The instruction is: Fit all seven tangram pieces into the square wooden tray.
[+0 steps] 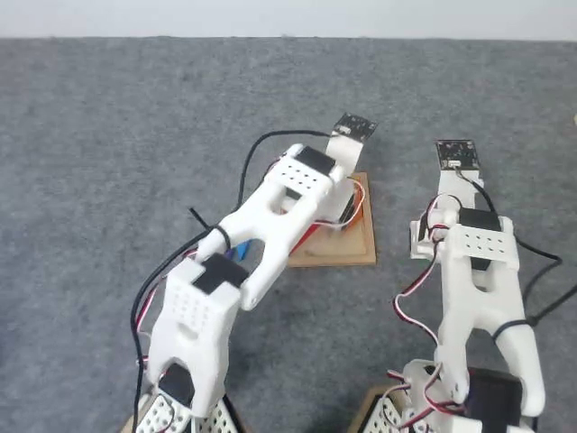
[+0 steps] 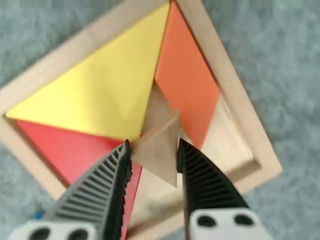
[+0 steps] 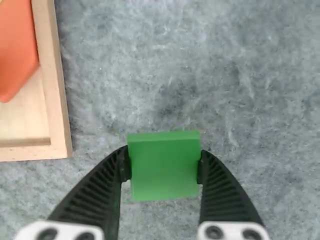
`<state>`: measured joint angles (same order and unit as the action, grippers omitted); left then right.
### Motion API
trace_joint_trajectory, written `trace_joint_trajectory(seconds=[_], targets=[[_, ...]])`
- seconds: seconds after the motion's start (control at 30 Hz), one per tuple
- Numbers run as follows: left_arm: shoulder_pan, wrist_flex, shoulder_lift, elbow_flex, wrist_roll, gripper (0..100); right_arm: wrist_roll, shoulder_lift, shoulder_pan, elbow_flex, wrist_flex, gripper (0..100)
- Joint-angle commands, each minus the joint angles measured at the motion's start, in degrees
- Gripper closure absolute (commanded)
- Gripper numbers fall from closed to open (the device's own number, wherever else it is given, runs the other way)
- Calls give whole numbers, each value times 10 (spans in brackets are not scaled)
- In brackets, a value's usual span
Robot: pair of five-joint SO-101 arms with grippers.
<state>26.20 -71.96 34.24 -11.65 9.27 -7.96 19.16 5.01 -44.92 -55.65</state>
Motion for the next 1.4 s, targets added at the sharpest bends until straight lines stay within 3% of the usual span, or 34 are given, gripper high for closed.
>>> trace_joint_trajectory(seconds=[0.0,0.2,0.83,1.03,1.37], targets=[[4,-26,11,-70,7,891,8,27,4,4,7,924],[4,-47,21,-98,7,810,8,27,3,4,7,924],[-46,-50,-35,-94,3,810,7,25,-22,4,6,924],[-41,3,-35,-31,2,811,7,25,-22,4,6,924],[-46,4,-50,-37,-14,812,4,27,-22,4,-2,924]])
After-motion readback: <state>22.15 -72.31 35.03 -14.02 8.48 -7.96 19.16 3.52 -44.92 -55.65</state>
